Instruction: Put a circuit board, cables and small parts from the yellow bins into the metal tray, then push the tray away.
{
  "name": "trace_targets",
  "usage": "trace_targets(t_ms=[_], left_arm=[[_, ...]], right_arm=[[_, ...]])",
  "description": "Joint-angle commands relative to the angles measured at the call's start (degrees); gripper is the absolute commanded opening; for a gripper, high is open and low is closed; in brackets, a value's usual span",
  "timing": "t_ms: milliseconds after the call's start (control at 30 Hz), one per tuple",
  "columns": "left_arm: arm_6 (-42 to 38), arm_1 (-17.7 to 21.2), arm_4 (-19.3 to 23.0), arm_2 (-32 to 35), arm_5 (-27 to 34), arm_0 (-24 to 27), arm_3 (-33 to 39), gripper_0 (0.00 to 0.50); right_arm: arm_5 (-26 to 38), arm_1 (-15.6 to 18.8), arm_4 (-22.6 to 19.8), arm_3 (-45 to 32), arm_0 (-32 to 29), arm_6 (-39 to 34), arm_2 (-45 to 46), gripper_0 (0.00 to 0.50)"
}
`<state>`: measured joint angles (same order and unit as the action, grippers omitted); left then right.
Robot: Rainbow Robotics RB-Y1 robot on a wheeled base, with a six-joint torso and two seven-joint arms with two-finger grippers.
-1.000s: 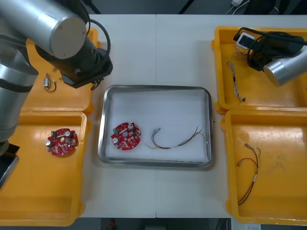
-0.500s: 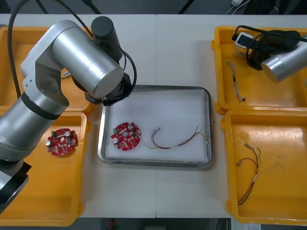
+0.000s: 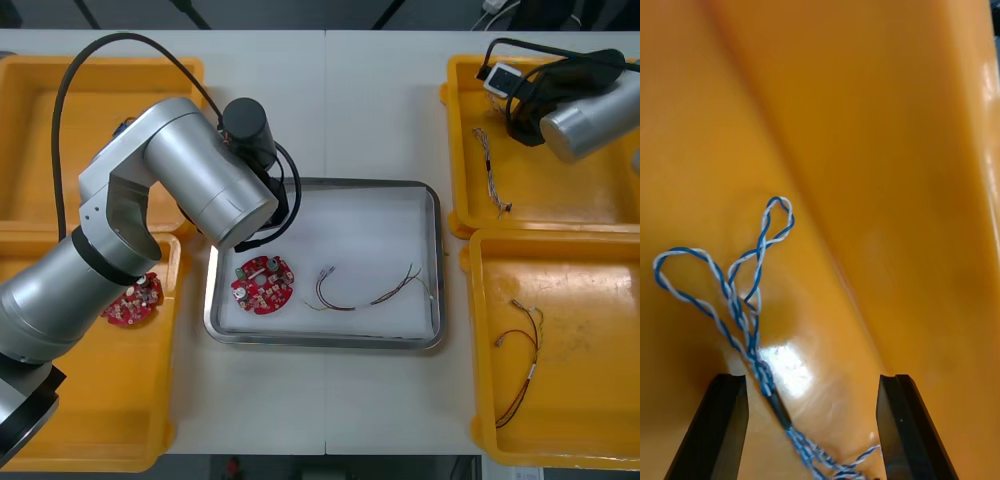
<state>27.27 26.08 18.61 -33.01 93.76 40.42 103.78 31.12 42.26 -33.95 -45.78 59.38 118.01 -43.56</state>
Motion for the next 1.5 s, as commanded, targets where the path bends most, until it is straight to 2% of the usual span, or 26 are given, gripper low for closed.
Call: trace_targets(t_ms=[33,167,467,700,967,1167,1367,1400,1467,1500], left_arm=[[-4.33,-1.20,-0.77,-1.88,-3.15,-0.34,-1.48,0.000],[-5.21,-1.20,-1.38,-3.38,-6.40,-0.34,-3.15,0.000],[-6.17,-1.20,-1.56,-4.43,-6.58,-0.43,-3.15,0.000],[-7.05,-1.20,-2.35,-5.66,-7.28,-0.43,-3.15,0.000],[-8.63,-0.94,-2.61,-6.72,-7.81,-0.43,-3.15,0.014],[-9.34,-0.76,-2.88,-7.07,-8.51,-0.52,-3.15,0.132],[-9.69,-0.68,-3.58,-7.07,-9.39,-0.52,-3.15,0.275],[-9.69,-0.59,-3.67,-7.16,-9.48,-0.52,-3.15,0.340],[-9.78,-0.50,-4.19,-7.16,-9.48,-0.52,-3.15,0.424],[-9.78,-0.50,-4.28,-7.16,-9.48,-0.52,-3.15,0.451]], right_arm=[[2.72,2.30,-4.98,0.25,2.67,1.35,-0.39,0.500],[4.56,3.71,-9.38,0.25,2.58,1.35,1.46,0.500],[4.39,5.99,-17.37,2.45,2.67,0.38,7.35,0.500],[-0.27,5.99,-18.43,6.76,2.58,-1.90,12.97,0.500],[-4.84,4.15,-18.52,11.06,2.67,-10.43,16.22,0.500],[-6.95,1.51,-18.52,14.75,2.58,-16.76,19.12,0.500],[-7.30,-1.13,-17.73,15.72,2.14,-22.65,22.73,0.500],[-7.66,-1.65,-17.64,15.72,1.88,-23.35,23.34,0.500],[-8.89,-2.45,-17.37,15.63,1.53,-23.79,24.05,0.500],[-9.15,-2.62,-17.37,15.72,1.35,-23.88,24.13,0.500]])
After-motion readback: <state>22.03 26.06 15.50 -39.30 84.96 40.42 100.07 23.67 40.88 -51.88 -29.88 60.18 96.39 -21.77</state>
